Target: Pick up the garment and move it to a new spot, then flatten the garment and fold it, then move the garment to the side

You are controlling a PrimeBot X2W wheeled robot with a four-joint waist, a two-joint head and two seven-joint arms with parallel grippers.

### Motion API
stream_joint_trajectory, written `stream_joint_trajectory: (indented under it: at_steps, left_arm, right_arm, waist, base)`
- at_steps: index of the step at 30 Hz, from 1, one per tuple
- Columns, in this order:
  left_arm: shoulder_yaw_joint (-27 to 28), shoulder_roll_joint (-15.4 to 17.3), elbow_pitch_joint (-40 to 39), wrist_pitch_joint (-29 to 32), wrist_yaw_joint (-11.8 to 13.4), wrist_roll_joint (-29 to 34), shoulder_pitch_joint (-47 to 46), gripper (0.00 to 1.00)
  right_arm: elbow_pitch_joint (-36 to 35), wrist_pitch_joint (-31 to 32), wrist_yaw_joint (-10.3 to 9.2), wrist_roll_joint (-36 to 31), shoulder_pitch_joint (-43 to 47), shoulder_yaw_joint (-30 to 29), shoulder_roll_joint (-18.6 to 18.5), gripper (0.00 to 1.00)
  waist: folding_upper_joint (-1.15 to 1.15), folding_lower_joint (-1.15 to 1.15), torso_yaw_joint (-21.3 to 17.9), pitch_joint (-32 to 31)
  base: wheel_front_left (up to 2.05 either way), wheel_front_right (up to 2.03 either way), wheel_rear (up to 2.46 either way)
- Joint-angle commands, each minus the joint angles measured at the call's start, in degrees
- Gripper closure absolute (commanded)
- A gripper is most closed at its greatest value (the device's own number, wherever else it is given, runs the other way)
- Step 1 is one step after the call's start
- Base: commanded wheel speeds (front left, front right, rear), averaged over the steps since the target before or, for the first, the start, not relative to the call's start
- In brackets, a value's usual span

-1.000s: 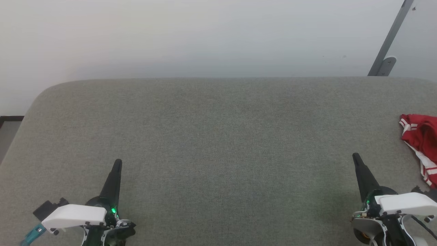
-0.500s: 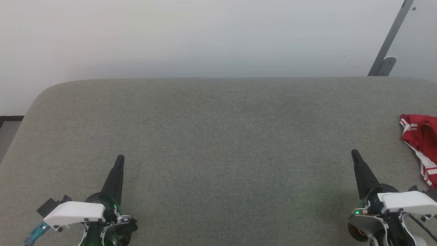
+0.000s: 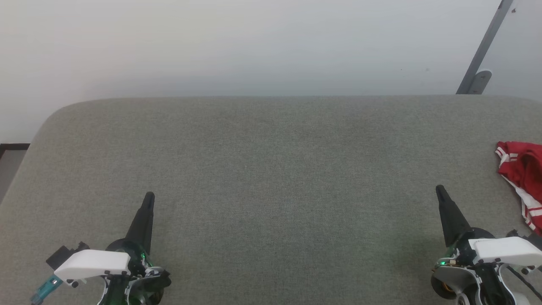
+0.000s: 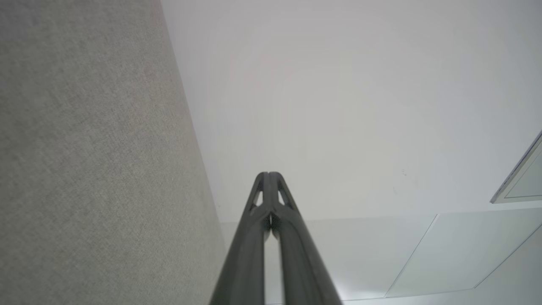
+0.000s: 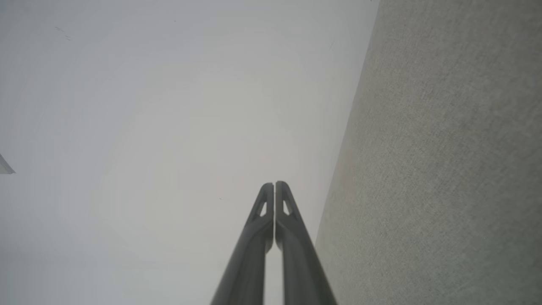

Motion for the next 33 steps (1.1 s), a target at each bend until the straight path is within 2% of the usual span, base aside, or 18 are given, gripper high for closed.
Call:
stream_joint_trajectory:
  at_steps: [1,33]
  left_arm:
    - [0.17,-0.15,-0.03,0.21,-0.26,-0.16,-0.69,1.0]
    - [0.14,-0.15,-0.03,0.18,-0.27,-0.19,-0.69,1.0]
  right_arm:
    - [-0.23,0.14,0.0,0.23,-0.35,-0.01,0.17,1.0]
    - [-0.22,0.12,0.0,0.24,-0.33,-0.01,0.17,1.0]
  waist:
    - [0.0,0.0,0.0,0.0]
    - [0.0,0.0,0.0,0.0]
  base:
    - [0.0,0.0,0.0]
    - [0.0,0.0,0.0]
